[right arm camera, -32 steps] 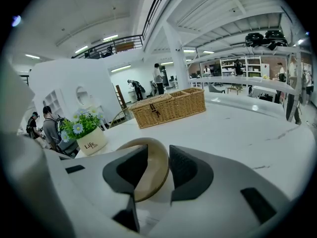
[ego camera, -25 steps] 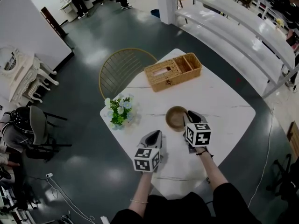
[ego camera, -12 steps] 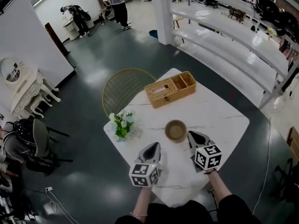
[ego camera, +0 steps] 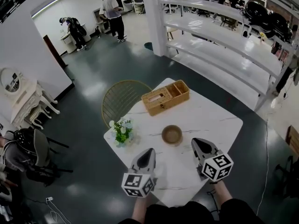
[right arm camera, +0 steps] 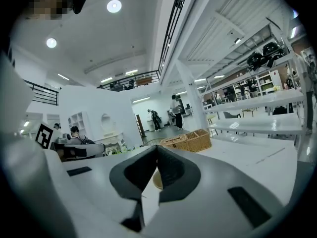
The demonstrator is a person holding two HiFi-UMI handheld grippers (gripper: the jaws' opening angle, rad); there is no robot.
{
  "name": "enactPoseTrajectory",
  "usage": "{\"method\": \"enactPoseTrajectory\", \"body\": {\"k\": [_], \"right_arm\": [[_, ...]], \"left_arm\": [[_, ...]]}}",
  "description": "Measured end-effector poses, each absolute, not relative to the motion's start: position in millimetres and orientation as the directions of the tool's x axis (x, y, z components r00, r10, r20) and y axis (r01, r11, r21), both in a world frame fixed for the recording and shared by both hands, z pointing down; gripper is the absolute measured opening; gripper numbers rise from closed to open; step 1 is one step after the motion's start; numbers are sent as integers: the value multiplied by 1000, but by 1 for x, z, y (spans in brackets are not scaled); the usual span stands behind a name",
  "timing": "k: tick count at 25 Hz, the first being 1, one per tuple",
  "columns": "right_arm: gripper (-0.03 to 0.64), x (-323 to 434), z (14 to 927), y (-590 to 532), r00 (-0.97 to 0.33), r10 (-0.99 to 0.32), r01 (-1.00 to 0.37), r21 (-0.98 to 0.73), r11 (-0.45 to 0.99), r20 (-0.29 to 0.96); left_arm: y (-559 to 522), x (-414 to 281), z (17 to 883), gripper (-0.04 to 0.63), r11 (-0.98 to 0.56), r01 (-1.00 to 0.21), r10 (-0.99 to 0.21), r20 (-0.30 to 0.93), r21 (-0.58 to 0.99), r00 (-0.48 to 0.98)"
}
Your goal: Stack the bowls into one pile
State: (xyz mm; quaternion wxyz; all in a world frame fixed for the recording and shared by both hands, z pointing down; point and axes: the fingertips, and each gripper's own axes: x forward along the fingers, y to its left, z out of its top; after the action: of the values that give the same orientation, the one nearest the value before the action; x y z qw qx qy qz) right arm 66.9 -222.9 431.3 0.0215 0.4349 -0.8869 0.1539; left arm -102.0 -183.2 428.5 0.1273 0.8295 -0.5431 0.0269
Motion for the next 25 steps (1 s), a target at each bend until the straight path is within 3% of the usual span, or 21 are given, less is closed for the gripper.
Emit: {"method": "enactPoseTrajectory", "body": {"k": [12,25], "right_arm": [[14,95,363,-199,-577,-815,-810,-158,565,42],[14,133,348,-184,-483,-875,-869,-135,477,20]], "left_arm": [[-162,-111,383,15,-382,-918,-916,88,108,392],[-153,-120,358,14,-351,-934,-934,48,59,354]]}}
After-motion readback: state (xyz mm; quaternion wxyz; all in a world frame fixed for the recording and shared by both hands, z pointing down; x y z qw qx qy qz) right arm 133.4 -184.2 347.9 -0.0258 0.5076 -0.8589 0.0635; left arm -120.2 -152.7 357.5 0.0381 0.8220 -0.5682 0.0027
